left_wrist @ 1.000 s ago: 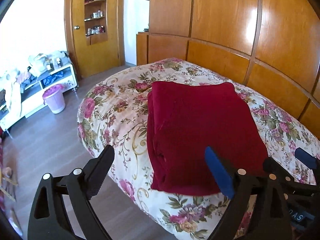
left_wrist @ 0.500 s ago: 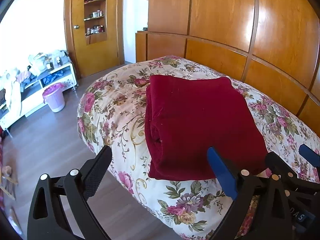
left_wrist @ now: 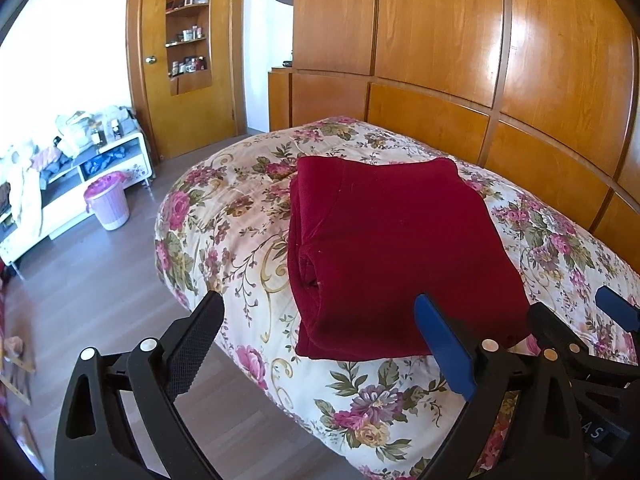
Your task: Fold small clothes
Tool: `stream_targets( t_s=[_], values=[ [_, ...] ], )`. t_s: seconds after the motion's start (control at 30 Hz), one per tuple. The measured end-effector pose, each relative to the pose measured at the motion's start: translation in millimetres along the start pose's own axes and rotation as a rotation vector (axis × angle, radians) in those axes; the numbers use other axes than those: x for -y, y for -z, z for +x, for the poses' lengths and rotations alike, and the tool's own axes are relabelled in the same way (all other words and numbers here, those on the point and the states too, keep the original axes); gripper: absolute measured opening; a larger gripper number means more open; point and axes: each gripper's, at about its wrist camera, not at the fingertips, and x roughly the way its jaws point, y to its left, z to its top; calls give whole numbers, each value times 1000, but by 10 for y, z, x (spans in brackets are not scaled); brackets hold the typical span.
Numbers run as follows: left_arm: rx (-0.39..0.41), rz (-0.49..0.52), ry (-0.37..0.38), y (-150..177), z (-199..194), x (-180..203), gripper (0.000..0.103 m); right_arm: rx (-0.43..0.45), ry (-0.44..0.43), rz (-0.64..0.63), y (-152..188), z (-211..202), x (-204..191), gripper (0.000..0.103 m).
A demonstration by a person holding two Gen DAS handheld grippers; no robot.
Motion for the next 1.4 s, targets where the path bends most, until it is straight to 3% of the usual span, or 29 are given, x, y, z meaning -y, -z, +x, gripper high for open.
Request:
stream_targets(
  t_s=[1.4],
  values=[
    [33,4,8,-51,-122,-44,95,13,16,-1,-15,-95,-23,100]
  ],
)
